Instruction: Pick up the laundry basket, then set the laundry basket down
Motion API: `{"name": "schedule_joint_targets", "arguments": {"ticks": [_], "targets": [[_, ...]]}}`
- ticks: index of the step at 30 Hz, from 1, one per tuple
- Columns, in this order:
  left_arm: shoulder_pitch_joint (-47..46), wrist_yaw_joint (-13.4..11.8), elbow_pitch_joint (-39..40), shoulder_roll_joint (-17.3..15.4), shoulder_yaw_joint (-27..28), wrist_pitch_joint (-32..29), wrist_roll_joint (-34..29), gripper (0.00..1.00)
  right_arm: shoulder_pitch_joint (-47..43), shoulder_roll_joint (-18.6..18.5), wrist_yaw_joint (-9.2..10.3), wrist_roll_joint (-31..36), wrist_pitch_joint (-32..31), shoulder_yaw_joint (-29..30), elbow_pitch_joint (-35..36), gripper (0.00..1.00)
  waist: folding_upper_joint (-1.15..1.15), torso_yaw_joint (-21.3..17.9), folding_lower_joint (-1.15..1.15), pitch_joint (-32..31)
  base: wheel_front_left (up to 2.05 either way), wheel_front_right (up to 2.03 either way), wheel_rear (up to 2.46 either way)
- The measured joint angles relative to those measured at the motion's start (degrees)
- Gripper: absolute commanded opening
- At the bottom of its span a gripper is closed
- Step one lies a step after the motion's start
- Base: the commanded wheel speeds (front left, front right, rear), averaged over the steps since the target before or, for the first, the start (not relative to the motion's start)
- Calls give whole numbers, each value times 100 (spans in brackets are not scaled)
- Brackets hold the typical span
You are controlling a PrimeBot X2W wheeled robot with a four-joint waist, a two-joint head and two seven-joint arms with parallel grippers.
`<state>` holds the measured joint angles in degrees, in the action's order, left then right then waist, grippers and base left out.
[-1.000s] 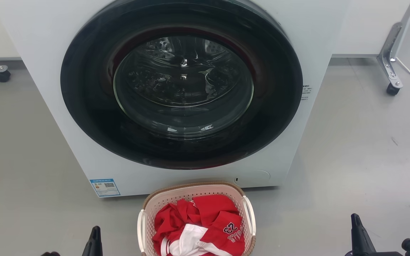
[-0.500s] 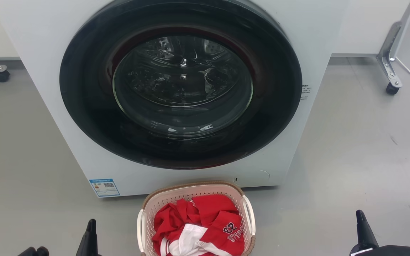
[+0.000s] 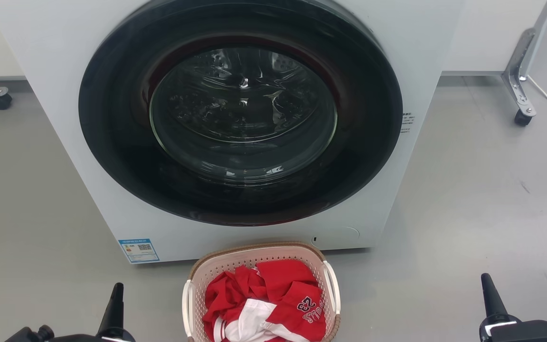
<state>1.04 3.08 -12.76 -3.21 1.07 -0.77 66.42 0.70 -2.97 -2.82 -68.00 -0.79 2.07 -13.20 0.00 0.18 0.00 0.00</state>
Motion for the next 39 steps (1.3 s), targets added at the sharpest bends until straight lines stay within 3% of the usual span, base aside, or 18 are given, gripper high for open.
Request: {"name": "schedule_joint_targets", "arguments": {"ticks": [27,39], "targets": [[-533,358,-390,68,401,-538,2382,0,383,42,-377,-2261,-531,528,-379,0,0,-18,0,10,0,0,0],[-551,401,-412,81,412,-573,2528,0,460,45,-409,-2346,-570,553,-394,0,0,-19,0,10,0,0,0]]}}
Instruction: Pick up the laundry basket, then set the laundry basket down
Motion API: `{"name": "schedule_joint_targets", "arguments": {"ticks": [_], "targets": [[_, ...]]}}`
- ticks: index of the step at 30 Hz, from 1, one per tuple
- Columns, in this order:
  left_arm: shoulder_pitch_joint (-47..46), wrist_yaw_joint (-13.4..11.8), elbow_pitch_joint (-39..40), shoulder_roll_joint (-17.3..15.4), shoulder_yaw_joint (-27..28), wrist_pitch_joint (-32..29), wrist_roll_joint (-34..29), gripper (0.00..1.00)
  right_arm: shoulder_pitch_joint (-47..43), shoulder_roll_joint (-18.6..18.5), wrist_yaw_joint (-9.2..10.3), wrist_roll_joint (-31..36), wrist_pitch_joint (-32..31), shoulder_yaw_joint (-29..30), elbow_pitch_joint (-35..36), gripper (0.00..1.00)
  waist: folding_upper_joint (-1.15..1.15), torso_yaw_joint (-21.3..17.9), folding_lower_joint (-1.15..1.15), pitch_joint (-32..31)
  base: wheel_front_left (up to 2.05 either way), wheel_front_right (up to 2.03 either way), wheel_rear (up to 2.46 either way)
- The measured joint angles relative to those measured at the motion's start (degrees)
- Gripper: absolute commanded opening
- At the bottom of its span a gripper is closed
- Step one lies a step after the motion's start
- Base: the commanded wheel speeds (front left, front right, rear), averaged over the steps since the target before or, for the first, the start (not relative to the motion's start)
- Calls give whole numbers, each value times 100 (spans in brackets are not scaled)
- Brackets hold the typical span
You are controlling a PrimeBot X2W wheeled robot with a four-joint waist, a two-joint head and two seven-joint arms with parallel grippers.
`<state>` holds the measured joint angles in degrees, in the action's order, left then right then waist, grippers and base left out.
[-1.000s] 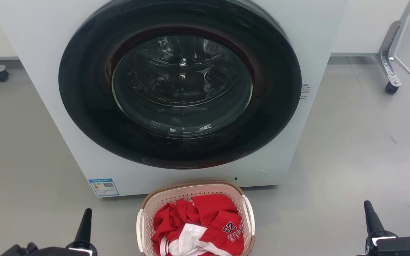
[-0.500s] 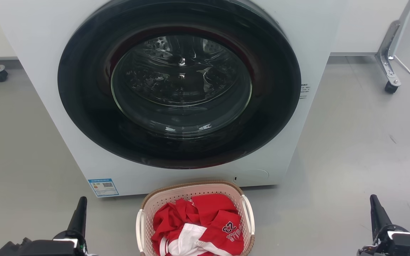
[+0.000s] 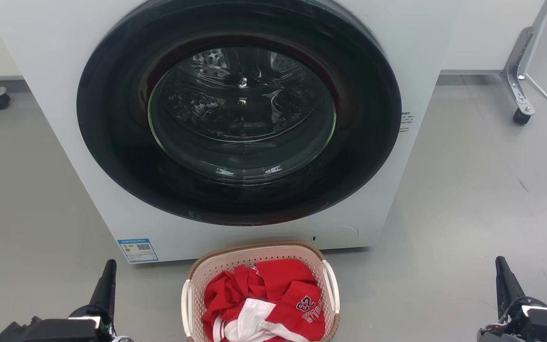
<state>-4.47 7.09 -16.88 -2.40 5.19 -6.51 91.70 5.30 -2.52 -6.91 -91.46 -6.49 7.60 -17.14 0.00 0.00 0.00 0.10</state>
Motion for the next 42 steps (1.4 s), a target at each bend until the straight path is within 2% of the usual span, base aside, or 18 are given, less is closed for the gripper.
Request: {"name": "schedule_joint_targets", "arguments": {"ticks": [42], "targets": [[0,0,-4,1,-1,0,1,0,0,1,0,-5,0,-1,1,0,0,0,0,0,0,0,0]]}}
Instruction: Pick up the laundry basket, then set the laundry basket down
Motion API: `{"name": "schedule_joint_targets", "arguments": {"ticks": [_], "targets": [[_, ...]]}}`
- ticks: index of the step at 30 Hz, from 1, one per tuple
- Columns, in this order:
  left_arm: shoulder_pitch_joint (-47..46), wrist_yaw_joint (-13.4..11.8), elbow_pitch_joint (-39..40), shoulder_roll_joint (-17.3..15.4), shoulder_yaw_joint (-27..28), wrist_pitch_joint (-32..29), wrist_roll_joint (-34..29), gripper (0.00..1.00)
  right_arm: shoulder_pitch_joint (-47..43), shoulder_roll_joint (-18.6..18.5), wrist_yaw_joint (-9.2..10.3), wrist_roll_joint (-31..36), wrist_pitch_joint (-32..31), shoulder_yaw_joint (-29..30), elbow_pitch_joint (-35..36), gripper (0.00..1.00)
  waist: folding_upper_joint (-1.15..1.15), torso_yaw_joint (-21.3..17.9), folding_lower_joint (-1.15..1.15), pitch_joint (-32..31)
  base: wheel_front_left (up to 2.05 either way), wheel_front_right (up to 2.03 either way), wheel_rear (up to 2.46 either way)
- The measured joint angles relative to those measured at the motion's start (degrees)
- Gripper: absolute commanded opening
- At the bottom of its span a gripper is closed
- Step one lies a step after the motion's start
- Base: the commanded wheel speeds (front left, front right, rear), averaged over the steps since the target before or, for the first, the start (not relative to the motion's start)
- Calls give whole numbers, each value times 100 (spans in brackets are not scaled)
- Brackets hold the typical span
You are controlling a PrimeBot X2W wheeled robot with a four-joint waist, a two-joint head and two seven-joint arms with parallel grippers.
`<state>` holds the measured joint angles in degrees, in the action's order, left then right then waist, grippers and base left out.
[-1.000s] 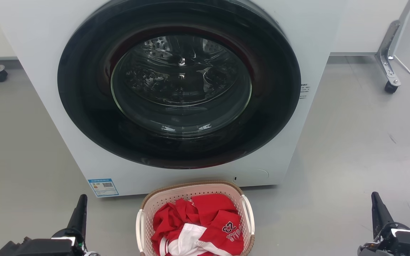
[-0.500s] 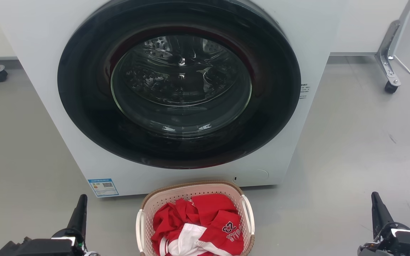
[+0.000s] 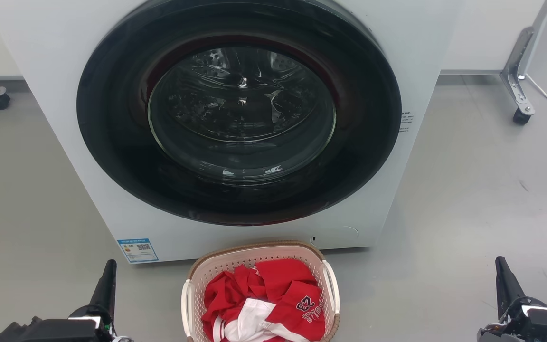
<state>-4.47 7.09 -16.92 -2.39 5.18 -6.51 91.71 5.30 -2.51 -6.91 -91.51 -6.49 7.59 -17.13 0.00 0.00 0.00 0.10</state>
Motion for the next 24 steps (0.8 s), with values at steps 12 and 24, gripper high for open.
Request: {"name": "schedule_joint_targets", "arguments": {"ticks": [12,24], "targets": [[0,0,1,0,0,0,0,0,0,0,0,0,0,0,0,0,0,0,0,0,0,0,0],[0,0,1,0,0,0,0,0,0,0,0,-1,0,0,1,0,0,0,0,1,0,0,0]]}}
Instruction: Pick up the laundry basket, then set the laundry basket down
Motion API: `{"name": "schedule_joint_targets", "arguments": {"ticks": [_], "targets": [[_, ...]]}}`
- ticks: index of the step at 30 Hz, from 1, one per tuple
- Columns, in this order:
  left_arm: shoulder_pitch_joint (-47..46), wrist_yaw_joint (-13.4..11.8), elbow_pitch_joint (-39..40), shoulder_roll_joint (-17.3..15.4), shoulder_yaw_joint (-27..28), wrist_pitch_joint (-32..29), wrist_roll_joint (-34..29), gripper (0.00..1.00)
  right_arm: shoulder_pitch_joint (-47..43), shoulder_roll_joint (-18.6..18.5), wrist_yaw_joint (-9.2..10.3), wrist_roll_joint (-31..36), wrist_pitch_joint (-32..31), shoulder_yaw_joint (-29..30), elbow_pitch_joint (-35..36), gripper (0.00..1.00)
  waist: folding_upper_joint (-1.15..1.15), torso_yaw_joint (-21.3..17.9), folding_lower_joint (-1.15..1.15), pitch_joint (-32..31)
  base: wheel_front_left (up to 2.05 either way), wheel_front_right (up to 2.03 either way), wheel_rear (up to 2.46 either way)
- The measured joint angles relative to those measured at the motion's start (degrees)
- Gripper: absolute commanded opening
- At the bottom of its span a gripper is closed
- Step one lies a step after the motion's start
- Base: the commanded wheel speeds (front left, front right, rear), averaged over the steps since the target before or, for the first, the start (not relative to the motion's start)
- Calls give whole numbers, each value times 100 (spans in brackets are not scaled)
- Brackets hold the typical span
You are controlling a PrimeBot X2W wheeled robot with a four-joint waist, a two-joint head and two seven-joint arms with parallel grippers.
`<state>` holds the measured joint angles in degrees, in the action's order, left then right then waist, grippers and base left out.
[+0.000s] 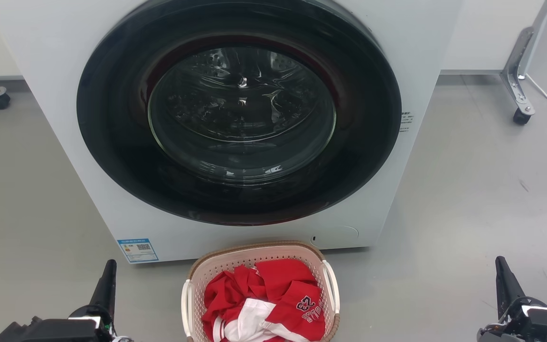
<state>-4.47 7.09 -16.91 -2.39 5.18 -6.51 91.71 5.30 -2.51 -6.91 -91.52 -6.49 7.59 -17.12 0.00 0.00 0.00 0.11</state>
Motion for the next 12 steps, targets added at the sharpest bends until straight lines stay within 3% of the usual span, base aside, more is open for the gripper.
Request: {"name": "schedule_joint_targets", "arguments": {"ticks": [12], "targets": [[0,0,1,0,0,0,0,0,0,0,0,0,0,0,1,0,0,0,0,0,0,0,0]]}}
